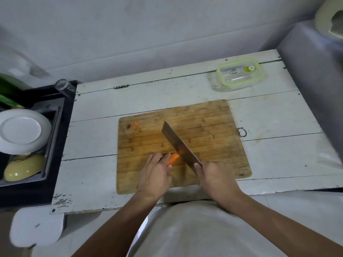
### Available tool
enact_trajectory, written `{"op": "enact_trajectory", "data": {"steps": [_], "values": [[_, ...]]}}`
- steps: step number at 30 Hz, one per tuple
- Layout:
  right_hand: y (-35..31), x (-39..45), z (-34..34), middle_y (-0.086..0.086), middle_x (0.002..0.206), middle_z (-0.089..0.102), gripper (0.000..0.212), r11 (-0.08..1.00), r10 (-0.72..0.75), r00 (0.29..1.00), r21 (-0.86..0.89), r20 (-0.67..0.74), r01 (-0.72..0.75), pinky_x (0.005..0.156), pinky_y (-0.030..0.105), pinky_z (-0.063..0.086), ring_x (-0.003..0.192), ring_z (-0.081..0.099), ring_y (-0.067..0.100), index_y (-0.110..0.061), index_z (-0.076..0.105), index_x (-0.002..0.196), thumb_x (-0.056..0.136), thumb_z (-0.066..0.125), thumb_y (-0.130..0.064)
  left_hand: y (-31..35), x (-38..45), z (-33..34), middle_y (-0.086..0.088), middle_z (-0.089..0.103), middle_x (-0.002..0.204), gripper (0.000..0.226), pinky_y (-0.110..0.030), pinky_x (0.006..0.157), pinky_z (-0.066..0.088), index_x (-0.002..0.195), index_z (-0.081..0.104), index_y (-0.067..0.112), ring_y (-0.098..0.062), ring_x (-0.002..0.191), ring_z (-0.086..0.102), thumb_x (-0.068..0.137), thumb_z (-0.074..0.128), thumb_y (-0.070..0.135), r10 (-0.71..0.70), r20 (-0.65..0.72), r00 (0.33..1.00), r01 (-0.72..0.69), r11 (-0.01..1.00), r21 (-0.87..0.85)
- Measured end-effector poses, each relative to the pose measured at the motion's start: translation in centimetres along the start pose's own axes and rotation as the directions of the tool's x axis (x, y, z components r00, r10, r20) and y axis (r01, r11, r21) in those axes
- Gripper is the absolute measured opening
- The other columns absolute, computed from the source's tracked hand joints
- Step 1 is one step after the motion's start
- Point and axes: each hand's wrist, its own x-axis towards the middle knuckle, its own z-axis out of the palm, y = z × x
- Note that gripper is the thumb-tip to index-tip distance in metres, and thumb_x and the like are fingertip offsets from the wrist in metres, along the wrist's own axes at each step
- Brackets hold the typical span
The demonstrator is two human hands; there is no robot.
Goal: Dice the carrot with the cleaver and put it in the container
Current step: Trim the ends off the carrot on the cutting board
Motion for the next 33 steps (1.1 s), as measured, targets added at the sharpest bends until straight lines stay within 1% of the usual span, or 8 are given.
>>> {"op": "enact_trajectory", "data": {"steps": [4,11,15,20,22,26,29,33], "values": [[-0.6,-0.3,-0.2,0.004,0.08,0.067,0.044,1.0,-0.024,1.0,-0.014,0.018,0.024,0.067,0.037,0.053,0.073,0.064,0.025,-0.019,0.065,0.096,0.106,0.03,-0.043,-0.1,0.1,0.0,0.004,0.055,0.121,0.042,-0.027,0.094,0.043,0.143,0.056,0.02,-0.014,0.114,0.048,0.105,0.048,0.035,0.0,0.001,1.0,0.0,1.0,-0.005],[-0.9,-0.4,-0.5,0.0,0.076,0.058,0.035,0.999,0.04,0.997,-0.007,0.061,-0.039,0.063,0.032,0.049,0.069,0.058,0.019,-0.022,0.054,0.083,0.106,0.034,-0.04,0.0,0.2,-0.2,0.006,0.054,0.124,0.044,-0.025,0.094,0.041,0.146,0.052,0.022,-0.012,0.116,0.046,0.105,0.048,0.034,0.003,0.002,1.0,-0.003,1.0,-0.017],[-0.8,-0.8,-0.7,-0.002,0.076,0.06,0.036,0.998,0.066,0.994,0.007,0.089,-0.067,0.059,0.026,0.047,0.068,0.059,0.013,-0.021,0.06,0.086,0.106,0.035,-0.039,-0.1,0.3,-0.3,0.007,0.053,0.127,0.045,-0.025,0.096,0.041,0.148,0.05,0.023,-0.011,0.118,0.046,0.104,0.048,0.033,0.011,0.013,1.0,-0.01,1.0,-0.024],[-1.9,0.4,0.2,-0.007,0.072,0.053,0.039,0.988,0.024,0.996,-0.155,0.083,-0.011,0.06,0.028,0.041,0.073,0.06,0.019,-0.021,0.065,0.096,0.107,0.032,-0.039,-0.2,0.5,-0.3,0.006,0.053,0.127,0.044,-0.025,0.097,0.04,0.146,0.051,0.022,-0.013,0.117,0.046,0.103,0.05,0.031,0.033,0.038,0.999,-0.032,0.999,-0.04],[-2.5,1.1,0.8,-0.009,0.069,0.045,0.039,0.989,0.065,0.995,-0.136,0.074,-0.055,0.062,0.028,0.041,0.07,0.054,0.018,-0.023,0.065,0.096,0.107,0.033,-0.042,-0.2,0.5,-0.4,0.005,0.054,0.126,0.042,-0.026,0.097,0.04,0.143,0.053,0.023,-0.013,0.117,0.047,0.102,0.051,0.031,0.034,0.037,0.999,-0.032,0.998,-0.05],[-1.4,1.6,1.4,-0.007,0.072,0.056,0.037,0.995,0.096,0.991,-0.026,0.092,-0.094,0.057,0.028,0.045,0.066,0.057,0.014,-0.025,0.061,0.087,0.106,0.035,-0.043,-0.6,0.5,-0.5,0.005,0.051,0.128,0.044,-0.027,0.098,0.044,0.147,0.05,0.025,-0.012,0.119,0.047,0.103,0.052,0.033,0.053,0.05,0.997,-0.051,0.997,-0.052],[1.0,2.1,0.1,0.001,0.068,0.059,0.04,0.996,0.082,0.997,0.014,0.005,-0.082,0.055,0.032,0.04,0.065,0.059,0.024,-0.018,0.063,0.087,0.105,0.038,-0.043,-1.6,0.7,-1.1,0.005,0.05,0.131,0.048,-0.029,0.102,0.045,0.151,0.046,0.025,-0.014,0.122,0.048,0.104,0.05,0.036,-0.001,0.048,0.999,0.004,0.999,-0.05],[4.4,3.0,-2.1,0.009,0.07,0.064,0.036,0.991,-0.039,0.984,-0.132,-0.176,0.015,0.054,0.033,0.041,0.065,0.061,0.033,-0.012,0.066,0.083,0.101,0.046,-0.035,-2.8,1.2,-1.5,0.007,0.05,0.138,0.049,-0.032,0.111,0.039,0.152,0.046,0.027,-0.016,0.129,0.042,0.104,0.049,0.038,0.002,0.096,0.995,0.001,1.0,-0.025]]}}
